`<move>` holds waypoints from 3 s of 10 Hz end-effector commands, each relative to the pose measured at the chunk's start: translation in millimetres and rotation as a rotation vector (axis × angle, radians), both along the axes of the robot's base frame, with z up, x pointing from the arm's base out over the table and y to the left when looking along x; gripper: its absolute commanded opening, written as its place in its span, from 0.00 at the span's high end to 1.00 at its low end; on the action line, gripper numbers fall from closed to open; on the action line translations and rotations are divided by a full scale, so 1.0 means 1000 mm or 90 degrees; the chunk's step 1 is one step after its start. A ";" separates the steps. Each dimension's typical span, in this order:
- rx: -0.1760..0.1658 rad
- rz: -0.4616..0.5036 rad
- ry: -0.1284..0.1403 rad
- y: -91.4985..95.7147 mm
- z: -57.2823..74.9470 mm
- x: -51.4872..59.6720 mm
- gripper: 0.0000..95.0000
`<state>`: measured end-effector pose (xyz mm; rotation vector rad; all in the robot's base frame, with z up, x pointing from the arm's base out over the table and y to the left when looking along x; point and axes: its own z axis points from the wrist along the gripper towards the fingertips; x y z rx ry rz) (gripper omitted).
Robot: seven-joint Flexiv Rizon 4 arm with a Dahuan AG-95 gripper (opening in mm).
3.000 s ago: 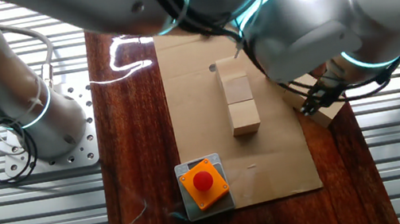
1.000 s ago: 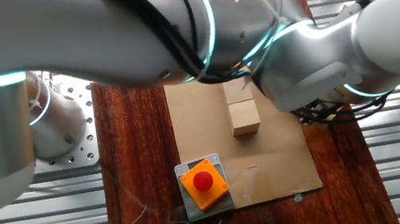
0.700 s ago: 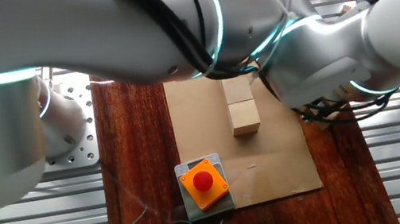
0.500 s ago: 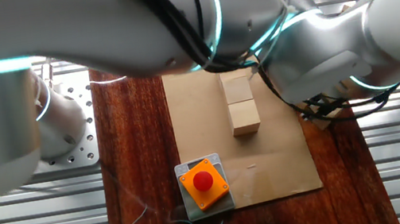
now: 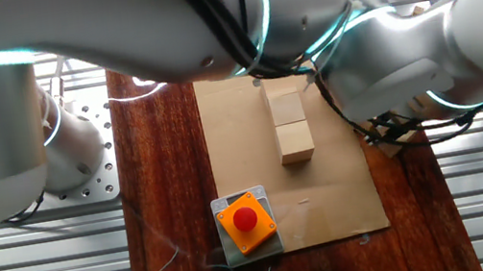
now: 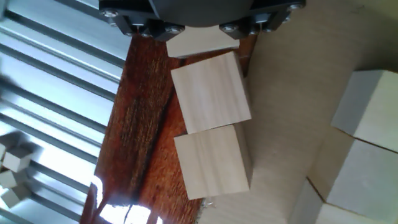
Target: Stack the blocks into a pyramid shape
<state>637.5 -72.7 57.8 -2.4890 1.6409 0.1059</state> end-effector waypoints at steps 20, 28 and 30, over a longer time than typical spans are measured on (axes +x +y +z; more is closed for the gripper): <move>-0.023 -0.373 0.092 -0.013 0.070 -0.131 1.00; -0.014 -0.377 0.081 0.016 0.059 -0.152 1.00; -0.020 -0.340 0.074 0.022 0.062 -0.157 1.00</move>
